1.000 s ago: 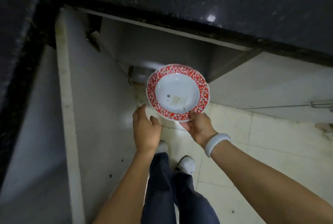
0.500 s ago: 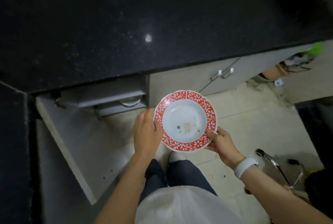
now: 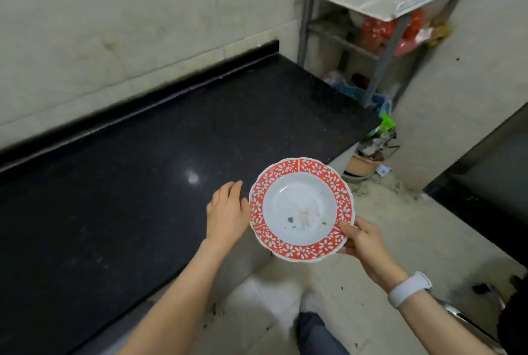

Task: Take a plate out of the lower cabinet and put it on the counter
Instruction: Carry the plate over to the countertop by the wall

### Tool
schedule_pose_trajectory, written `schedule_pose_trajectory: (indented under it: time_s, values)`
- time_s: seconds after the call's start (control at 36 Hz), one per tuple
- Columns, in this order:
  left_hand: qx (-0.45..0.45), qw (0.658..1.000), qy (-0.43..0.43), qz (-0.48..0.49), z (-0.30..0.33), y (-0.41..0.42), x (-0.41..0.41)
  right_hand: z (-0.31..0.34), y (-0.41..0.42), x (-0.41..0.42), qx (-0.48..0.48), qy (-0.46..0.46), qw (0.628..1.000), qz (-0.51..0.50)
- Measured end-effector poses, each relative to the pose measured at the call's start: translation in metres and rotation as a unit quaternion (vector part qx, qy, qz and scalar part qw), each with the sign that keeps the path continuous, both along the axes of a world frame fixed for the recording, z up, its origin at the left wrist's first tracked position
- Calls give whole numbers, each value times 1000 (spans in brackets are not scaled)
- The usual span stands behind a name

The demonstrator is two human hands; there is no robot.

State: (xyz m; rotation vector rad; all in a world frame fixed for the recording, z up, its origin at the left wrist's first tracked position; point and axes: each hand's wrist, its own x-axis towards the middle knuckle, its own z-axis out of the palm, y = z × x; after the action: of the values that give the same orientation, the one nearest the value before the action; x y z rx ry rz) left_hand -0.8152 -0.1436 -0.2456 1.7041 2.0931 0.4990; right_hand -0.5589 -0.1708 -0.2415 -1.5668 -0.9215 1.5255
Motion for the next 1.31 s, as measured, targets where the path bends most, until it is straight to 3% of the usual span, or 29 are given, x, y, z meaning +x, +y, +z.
schedule_pose_trajectory:
  time_s: [0.25,0.5,0.92,1.31]
  values:
    - [-39,999,4,22,7,132,67,16,143,77,-5,26,999,-25]
    - [-109,993,35,12,-16,231,94,11,254,95,-22,23,999,-25]
    - [-115,990,39,77,-63,399,74,-6,444,64,-69,68,995,-6]
    - [-144,974,79,158,-88,468,55,-30,587,-9,-111,96,988,44]
